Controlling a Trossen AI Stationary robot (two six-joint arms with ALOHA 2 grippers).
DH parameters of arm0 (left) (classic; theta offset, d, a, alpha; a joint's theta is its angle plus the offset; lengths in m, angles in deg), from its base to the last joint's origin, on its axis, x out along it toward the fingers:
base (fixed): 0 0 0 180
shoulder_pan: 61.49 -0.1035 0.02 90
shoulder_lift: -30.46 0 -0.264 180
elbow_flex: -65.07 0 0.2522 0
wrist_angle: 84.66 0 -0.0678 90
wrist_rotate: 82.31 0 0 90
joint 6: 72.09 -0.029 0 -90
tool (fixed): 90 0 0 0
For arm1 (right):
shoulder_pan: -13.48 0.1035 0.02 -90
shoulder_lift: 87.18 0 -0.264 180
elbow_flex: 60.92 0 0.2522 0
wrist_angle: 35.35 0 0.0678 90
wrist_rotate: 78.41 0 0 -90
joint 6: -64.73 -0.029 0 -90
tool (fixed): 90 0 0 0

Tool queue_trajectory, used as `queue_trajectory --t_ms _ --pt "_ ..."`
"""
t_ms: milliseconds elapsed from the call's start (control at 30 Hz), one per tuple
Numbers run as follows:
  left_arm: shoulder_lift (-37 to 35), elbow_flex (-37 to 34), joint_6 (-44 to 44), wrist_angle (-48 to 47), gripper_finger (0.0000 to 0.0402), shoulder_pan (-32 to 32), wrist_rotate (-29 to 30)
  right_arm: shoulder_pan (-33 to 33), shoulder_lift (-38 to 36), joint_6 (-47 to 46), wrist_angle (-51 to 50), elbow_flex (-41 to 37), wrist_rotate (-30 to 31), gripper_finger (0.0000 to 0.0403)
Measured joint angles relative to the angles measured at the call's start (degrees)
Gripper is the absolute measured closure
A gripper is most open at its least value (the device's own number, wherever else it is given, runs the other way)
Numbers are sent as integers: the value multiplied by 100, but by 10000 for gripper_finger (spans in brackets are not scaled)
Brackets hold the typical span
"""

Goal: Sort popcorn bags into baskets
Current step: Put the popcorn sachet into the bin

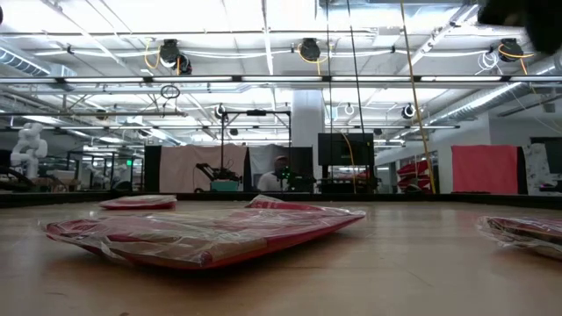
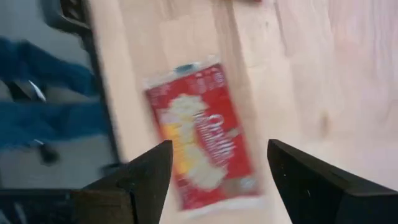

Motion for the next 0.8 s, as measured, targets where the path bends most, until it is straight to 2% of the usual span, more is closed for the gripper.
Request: queue_trajectory --t_ms 67,167,267,367,600,800 --pt "0 0 81 0 376 -36 0 -110 -33 409 400 -437 -77 148" --pt "0 0 209 0 376 -72 0 -232 -99 744 1366 -1142 -614 148" --pt "0 0 258 -8 376 -72 0 -271 -92 664 2212 -1765 -1109 148" --pt "0 0 291 -17 376 -72 1 -267 -97 443 2704 -2182 -1245 148" --pt "0 0 379 -19 376 -72 22 -216 -97 761 2829 -2589 -1039 150" --pt "0 0 376 -20 376 -72 26 -219 -97 904 2902 -2839 -1037 183"
